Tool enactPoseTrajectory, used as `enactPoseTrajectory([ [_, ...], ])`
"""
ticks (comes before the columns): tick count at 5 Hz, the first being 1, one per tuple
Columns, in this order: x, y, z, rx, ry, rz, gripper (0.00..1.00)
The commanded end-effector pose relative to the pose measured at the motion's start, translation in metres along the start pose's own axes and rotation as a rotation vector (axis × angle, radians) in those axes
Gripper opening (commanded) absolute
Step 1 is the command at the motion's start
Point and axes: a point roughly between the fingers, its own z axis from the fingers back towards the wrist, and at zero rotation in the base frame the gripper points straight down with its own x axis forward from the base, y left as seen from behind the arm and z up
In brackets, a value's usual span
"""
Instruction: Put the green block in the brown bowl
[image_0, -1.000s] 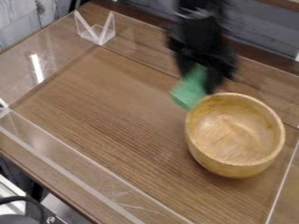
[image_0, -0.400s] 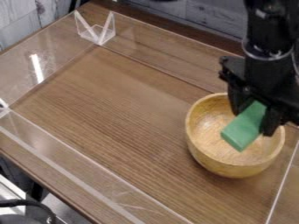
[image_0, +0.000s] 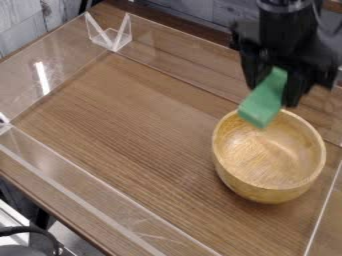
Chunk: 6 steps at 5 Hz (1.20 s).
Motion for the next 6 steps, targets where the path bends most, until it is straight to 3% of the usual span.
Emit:
enactPoseTrajectory([
  [1,0.001,-0.006,0.011,0.0,-0.078,-0.003,0.0],
  [3,-0.016,-0.031,-0.012,0.003,-0.1,-0.023,0.0],
  [4,-0.016,-0.034,-0.025,0.006,-0.11,-0.022,0.0],
  [6,-0.017,-0.029,-0.028,-0.001,-0.107,0.0,0.0],
])
